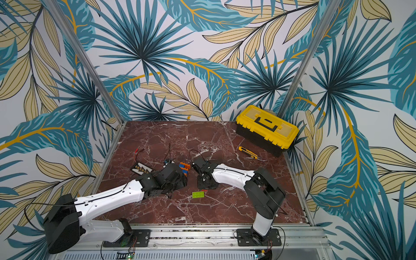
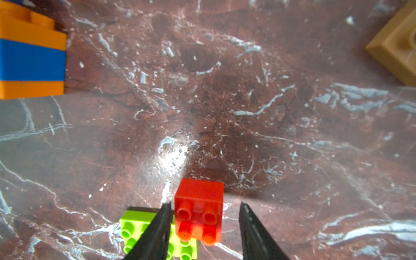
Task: Assemble the number 5 with lego
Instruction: Pick up the lego brick from the center of the board, then assemble the lego brick with the lego brick.
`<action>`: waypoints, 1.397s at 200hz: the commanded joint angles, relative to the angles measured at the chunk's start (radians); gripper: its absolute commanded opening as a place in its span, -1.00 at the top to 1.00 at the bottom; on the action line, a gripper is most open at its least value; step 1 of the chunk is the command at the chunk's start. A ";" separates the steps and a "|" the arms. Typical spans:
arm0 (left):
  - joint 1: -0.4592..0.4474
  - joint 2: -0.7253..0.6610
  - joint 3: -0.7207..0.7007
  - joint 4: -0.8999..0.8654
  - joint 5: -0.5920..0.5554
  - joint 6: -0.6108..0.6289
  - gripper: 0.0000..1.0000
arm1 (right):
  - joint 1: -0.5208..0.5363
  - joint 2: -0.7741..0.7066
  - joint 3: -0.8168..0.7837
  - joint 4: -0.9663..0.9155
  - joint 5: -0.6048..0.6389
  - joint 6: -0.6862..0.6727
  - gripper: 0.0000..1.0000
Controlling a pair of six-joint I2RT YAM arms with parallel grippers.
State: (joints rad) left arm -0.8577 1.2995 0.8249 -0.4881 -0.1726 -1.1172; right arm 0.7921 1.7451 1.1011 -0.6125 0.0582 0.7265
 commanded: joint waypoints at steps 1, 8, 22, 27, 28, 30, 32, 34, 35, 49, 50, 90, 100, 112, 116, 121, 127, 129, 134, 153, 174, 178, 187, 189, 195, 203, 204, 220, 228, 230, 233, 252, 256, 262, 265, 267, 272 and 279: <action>0.004 -0.012 -0.028 0.002 -0.016 -0.010 -0.35 | 0.005 0.032 0.022 -0.057 0.028 -0.018 0.04; 0.004 -0.013 -0.029 0.003 -0.016 -0.011 -0.35 | 0.006 0.038 0.028 -0.064 0.026 -0.022 0.04; 0.005 -0.011 -0.029 0.004 -0.016 -0.012 -0.35 | 0.006 0.044 0.030 -0.066 0.023 -0.022 0.04; 0.005 -0.011 -0.029 0.002 -0.016 -0.012 -0.35 | 0.006 0.045 0.030 -0.067 0.023 -0.022 0.04; 0.005 -0.012 -0.029 0.002 -0.016 -0.012 -0.35 | 0.006 0.045 0.029 -0.066 0.023 -0.022 0.04; 0.005 -0.012 -0.029 0.003 -0.016 -0.013 -0.35 | 0.006 0.045 0.028 -0.066 0.023 -0.021 0.04; 0.005 -0.012 -0.030 0.002 -0.016 -0.012 -0.35 | 0.006 0.044 0.028 -0.066 0.023 -0.021 0.04; 0.006 -0.012 -0.029 0.001 -0.017 -0.012 -0.35 | 0.006 0.045 0.029 -0.067 0.024 -0.021 0.04; 0.007 -0.012 -0.028 0.001 -0.018 -0.012 -0.35 | 0.006 0.046 0.029 -0.067 0.024 -0.021 0.04; 0.006 -0.014 -0.030 -0.005 -0.022 -0.015 -0.35 | 0.005 0.047 0.029 -0.066 0.025 -0.021 0.05; 0.006 -0.014 -0.029 -0.005 -0.022 -0.015 -0.35 | 0.006 0.047 0.030 -0.066 0.025 -0.021 0.05; 0.008 -0.019 -0.031 -0.016 -0.030 -0.022 -0.35 | 0.026 0.063 0.040 -0.073 0.015 -0.028 0.17; 0.009 -0.019 -0.030 -0.019 -0.030 -0.024 -0.35 | 0.033 0.065 0.040 -0.075 0.014 -0.028 0.20; 0.010 -0.019 -0.030 -0.021 -0.030 -0.024 -0.35 | 0.035 0.063 0.039 -0.079 0.021 -0.026 0.29; 0.011 -0.020 -0.031 -0.023 -0.030 -0.024 -0.35 | 0.034 0.061 0.037 -0.079 0.021 -0.027 0.31; 0.011 -0.019 -0.030 -0.023 -0.030 -0.025 -0.35 | 0.034 0.059 0.036 -0.081 0.022 -0.028 0.32; 0.011 -0.021 -0.031 -0.025 -0.031 -0.025 -0.35 | 0.035 0.056 0.040 -0.089 0.026 -0.027 0.37; 0.010 -0.022 -0.030 -0.026 -0.031 -0.026 -0.35 | 0.035 0.054 0.040 -0.092 0.027 -0.027 0.39; 0.012 -0.023 -0.030 -0.026 -0.031 -0.026 -0.35 | 0.035 0.048 0.039 -0.093 0.029 -0.025 0.41; 0.013 -0.028 -0.030 -0.033 -0.036 -0.027 -0.35 | 0.036 0.015 0.029 -0.104 0.038 -0.019 0.42; 0.014 -0.038 -0.035 -0.042 -0.046 -0.029 -0.35 | 0.038 -0.041 0.009 -0.117 0.055 0.002 0.43; 0.014 -0.041 -0.035 -0.043 -0.049 -0.029 -0.35 | 0.038 -0.052 0.005 -0.118 0.058 0.011 0.43; 0.014 -0.047 -0.041 -0.043 -0.054 -0.029 -0.35 | 0.039 -0.078 -0.010 -0.113 0.055 0.032 0.44; 0.014 -0.050 -0.042 -0.043 -0.055 -0.029 -0.36 | 0.039 -0.084 -0.013 -0.111 0.052 0.037 0.44; 0.015 -0.054 -0.047 -0.043 -0.058 -0.029 -0.36 | 0.043 -0.100 -0.024 -0.105 0.046 0.052 0.45; 0.016 -0.061 -0.052 -0.039 -0.062 -0.030 -0.36 | 0.045 -0.114 -0.036 -0.100 0.039 0.073 0.45; 0.016 -0.062 -0.054 -0.038 -0.062 -0.030 -0.36 | 0.047 -0.116 -0.038 -0.098 0.037 0.077 0.45; 0.020 -0.074 -0.067 -0.034 -0.066 -0.035 -0.36 | 0.057 -0.138 -0.065 -0.078 0.021 0.128 0.45; 0.021 -0.079 -0.072 -0.035 -0.067 -0.038 -0.39 | 0.066 -0.145 -0.083 -0.055 0.008 0.154 0.45; 0.022 -0.079 -0.074 -0.035 -0.068 -0.039 -0.39 | 0.068 -0.145 -0.087 -0.050 0.006 0.159 0.45; 0.022 -0.081 -0.075 -0.035 -0.069 -0.039 -0.39 | 0.071 -0.145 -0.092 -0.041 0.002 0.168 0.45; 0.024 -0.090 -0.087 -0.035 -0.075 -0.048 -0.40 | 0.085 -0.137 -0.103 -0.012 -0.006 0.209 0.45; 0.026 -0.092 -0.088 -0.034 -0.076 -0.050 -0.39 | 0.087 -0.133 -0.104 -0.011 -0.004 0.216 0.45; 0.026 -0.094 -0.091 -0.035 -0.077 -0.051 -0.40 | 0.090 -0.131 -0.103 -0.014 0.005 0.231 0.45; 0.026 -0.095 -0.092 -0.036 -0.077 -0.052 -0.39 | 0.093 -0.130 -0.103 -0.016 0.012 0.238 0.45; 0.026 -0.096 -0.093 -0.036 -0.077 -0.052 -0.39 | 0.095 -0.130 -0.103 -0.015 0.018 0.244 0.45; 0.026 -0.098 -0.094 -0.038 -0.079 -0.053 -0.39 | 0.100 -0.130 -0.105 -0.012 0.027 0.254 0.45; 0.028 -0.102 -0.096 -0.039 -0.080 -0.055 -0.39 | 0.101 -0.129 -0.107 -0.007 0.036 0.270 0.44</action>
State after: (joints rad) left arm -0.8364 1.2217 0.7582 -0.5137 -0.2272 -1.1595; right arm 0.8795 1.6047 1.0145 -0.6472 0.0639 0.9089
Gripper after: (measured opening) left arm 0.697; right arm 0.346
